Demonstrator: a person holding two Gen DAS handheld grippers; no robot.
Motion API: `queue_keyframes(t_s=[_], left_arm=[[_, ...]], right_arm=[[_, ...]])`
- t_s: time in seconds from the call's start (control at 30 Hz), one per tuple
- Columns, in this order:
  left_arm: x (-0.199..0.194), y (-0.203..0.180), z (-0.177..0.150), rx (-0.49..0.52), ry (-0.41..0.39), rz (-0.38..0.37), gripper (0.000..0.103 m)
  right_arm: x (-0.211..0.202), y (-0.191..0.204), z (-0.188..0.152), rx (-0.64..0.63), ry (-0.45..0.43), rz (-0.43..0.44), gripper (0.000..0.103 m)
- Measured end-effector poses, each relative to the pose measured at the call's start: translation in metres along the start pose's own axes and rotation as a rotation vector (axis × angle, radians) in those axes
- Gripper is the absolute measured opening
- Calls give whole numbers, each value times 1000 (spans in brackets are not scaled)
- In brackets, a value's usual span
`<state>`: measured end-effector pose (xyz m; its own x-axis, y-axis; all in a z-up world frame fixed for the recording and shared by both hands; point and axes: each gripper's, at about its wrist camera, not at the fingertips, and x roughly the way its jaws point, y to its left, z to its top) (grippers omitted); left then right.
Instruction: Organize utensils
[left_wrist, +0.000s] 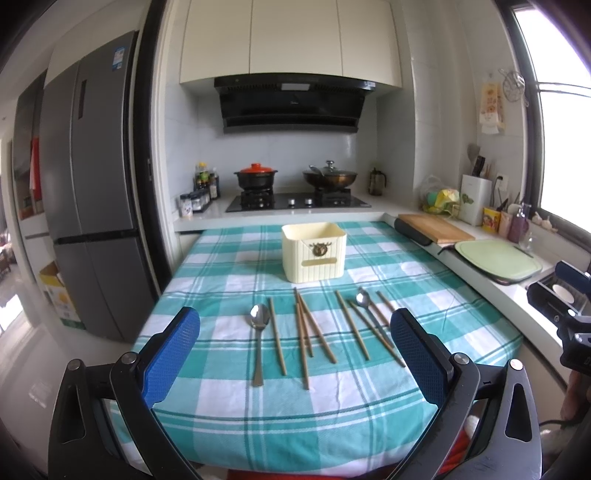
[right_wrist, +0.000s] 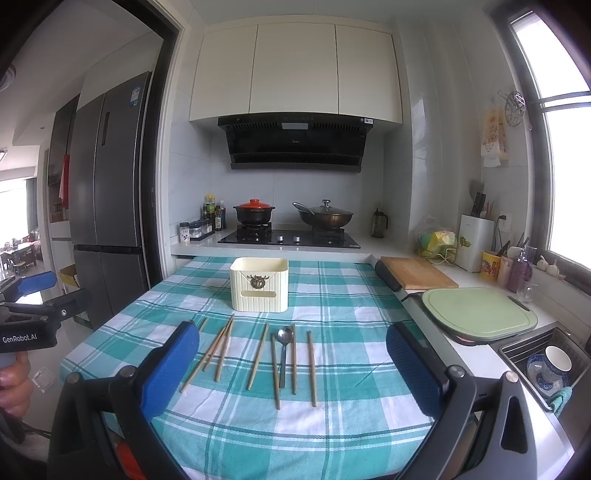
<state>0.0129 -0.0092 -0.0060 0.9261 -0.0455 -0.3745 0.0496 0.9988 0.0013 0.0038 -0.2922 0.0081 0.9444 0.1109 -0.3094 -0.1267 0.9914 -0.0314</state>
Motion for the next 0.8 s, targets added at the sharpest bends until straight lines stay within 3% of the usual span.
queue_keyframes(t_s=[0.8], left_arm=[[14,0,0,25,29,23,103]], right_arm=[[15,-1,-4,-10,29,-22,103]])
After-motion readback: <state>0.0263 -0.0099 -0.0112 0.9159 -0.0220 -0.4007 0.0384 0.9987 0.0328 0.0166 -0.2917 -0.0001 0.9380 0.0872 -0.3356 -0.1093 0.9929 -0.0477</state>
